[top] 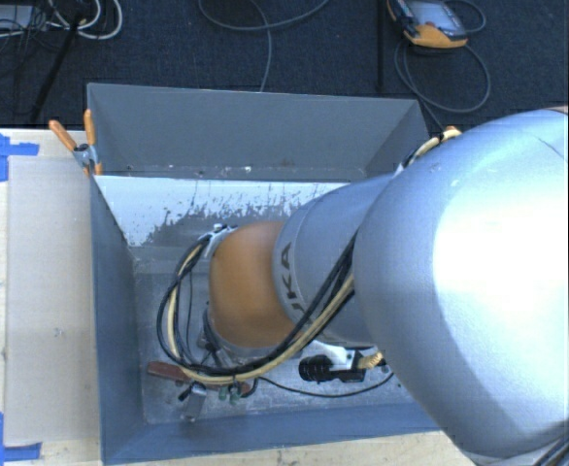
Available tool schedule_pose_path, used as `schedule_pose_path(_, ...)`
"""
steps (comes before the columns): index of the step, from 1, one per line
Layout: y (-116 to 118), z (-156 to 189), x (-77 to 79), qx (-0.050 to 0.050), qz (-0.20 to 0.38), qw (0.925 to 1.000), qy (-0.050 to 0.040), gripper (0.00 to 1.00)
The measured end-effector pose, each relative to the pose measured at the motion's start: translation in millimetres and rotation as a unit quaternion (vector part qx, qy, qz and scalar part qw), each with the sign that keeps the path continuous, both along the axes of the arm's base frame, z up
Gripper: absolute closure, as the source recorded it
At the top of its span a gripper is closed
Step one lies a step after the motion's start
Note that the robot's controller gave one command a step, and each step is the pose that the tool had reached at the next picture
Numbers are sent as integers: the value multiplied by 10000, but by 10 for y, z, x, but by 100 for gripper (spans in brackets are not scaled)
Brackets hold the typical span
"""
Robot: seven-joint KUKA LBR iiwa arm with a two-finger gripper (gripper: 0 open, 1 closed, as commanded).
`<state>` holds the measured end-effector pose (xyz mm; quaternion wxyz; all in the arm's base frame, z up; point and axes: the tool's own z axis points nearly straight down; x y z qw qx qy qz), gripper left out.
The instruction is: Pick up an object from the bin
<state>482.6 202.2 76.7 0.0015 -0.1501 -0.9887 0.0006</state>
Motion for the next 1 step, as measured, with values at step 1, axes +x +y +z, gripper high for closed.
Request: schedule_pose_path(1,0,0,0,1,-8,10000,0,100)
